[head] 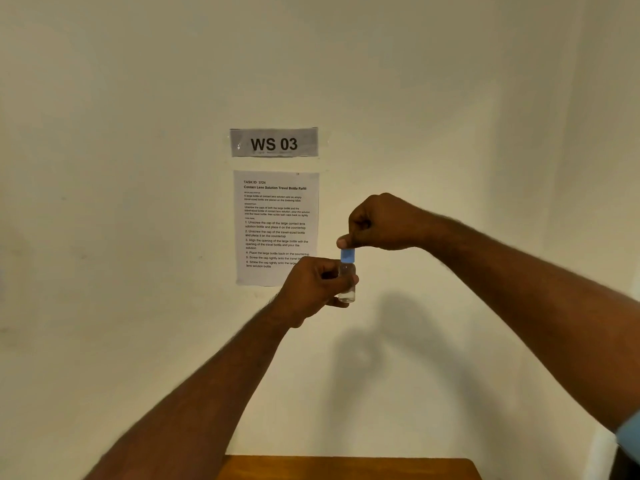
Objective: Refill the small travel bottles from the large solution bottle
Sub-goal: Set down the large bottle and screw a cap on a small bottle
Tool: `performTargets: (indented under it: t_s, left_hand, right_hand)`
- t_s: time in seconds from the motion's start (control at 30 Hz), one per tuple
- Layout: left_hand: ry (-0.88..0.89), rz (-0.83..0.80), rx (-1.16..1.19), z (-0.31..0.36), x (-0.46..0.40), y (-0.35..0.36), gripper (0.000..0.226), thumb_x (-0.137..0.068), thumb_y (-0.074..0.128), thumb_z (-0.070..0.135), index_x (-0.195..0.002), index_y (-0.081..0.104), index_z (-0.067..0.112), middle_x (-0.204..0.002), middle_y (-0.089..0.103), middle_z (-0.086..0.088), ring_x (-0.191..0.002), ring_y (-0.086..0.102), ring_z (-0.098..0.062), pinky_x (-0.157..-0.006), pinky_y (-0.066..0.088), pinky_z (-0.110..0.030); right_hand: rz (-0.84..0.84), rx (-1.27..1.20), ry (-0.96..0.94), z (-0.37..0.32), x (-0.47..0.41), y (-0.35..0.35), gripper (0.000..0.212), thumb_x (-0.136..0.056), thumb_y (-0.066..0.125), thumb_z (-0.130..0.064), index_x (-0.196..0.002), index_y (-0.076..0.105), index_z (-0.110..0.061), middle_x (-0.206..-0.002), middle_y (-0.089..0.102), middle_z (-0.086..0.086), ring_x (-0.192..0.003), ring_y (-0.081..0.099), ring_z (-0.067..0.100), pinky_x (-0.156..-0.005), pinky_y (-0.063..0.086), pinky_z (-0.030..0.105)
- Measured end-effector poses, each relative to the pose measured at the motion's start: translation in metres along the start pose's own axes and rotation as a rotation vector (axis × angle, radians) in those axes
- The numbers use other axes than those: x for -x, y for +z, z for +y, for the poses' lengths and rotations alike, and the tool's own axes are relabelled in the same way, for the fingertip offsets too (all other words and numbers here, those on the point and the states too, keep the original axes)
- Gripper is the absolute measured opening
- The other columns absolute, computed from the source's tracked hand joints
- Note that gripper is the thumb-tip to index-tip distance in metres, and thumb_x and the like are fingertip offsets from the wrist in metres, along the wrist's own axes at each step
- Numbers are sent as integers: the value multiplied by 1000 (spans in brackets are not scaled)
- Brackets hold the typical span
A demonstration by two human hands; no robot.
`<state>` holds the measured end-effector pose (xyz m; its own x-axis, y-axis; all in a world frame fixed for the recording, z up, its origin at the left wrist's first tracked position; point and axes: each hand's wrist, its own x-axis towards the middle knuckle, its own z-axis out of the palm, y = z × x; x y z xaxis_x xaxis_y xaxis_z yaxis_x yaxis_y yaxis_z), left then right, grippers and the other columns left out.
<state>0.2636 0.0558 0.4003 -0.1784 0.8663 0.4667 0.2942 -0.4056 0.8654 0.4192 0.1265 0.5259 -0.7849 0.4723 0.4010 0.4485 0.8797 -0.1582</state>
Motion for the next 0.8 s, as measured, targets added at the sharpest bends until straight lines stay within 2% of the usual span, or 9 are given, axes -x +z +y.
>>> performTargets:
  t_s: [0.1,0.23,0.3,0.37,0.43,0.5,0.6,0.7,0.8]
  left_hand:
    - [0,5,3,1,-1,1,16,-90,72,9,-104,74,1,-91,75,-11,-76,74,-19,-71,65,-40]
    - [4,2,-16,0,-1,1,16,-90,72,10,-104,74,1,-91,75,-14,-76,74,-19,-70,65,-39]
    - [-5,-8,-12,-1,0,2,16,-90,72,9,-103,74,1,-89,75,-11,-75,74,-18,-70,65,-38]
    - [-12,-7,1,-2,1,2,15,-90,73,9,-102,75,2,-89,75,-10,-76,74,-18,-70,64,-38]
    - [-10,3,3,-3,2,2,15,-90,73,11,-102,75,3,-93,76,-14,-77,75,-19,-70,65,-39]
    - [-7,8,-6,-3,2,1,16,-90,73,11,-102,74,2,-96,76,-16,-77,75,-20,-70,65,-39]
    - [-19,5,-9,-5,2,-1,19,-90,72,10,-105,74,-1,-89,75,-13,-75,74,-19,-70,65,-38]
    - [-22,-9,-29,-7,3,0,17,-90,72,10,-104,75,0,-84,75,-9,-76,74,-20,-73,65,-41]
    - [-29,-20,-27,-8,5,2,17,-90,72,10,-103,75,0,-86,75,-9,-78,74,-21,-73,65,-41]
  right_hand:
    - [-5,-92,-26,0,3,-6,15,-87,75,-30,-95,75,-18,-86,72,-10,-78,68,15,-74,57,29]
    - [-117,-116,-64,1,6,-7,20,-86,74,-10,-101,77,-22,-93,75,-11,-86,71,17,-80,58,28]
    - [-100,-51,-57,-1,5,-1,5,-85,77,-21,-90,75,-21,-79,72,-9,-72,67,14,-69,53,25]
    - [-43,21,-34,-2,3,3,22,-84,76,-40,-78,71,-20,-66,64,-8,-61,56,9,-61,43,23]
    - [-3,14,-25,-2,4,3,29,-84,74,-44,-81,71,-15,-68,63,-7,-62,55,9,-61,44,22]
    - [-48,-106,-34,-2,6,-1,14,-88,74,-29,-96,75,-17,-81,69,-14,-73,65,9,-67,53,19]
    - [-157,-147,-58,-2,9,0,23,-88,72,-8,-106,75,-22,-95,72,-17,-84,70,9,-76,59,21]
    - [-130,-41,-45,-3,7,8,13,-88,74,-21,-101,75,-19,-84,72,-12,-73,67,9,-68,53,20]
    - [-58,61,-14,-5,6,13,27,-85,73,-44,-92,75,-17,-75,68,-8,-65,59,6,-62,44,18]
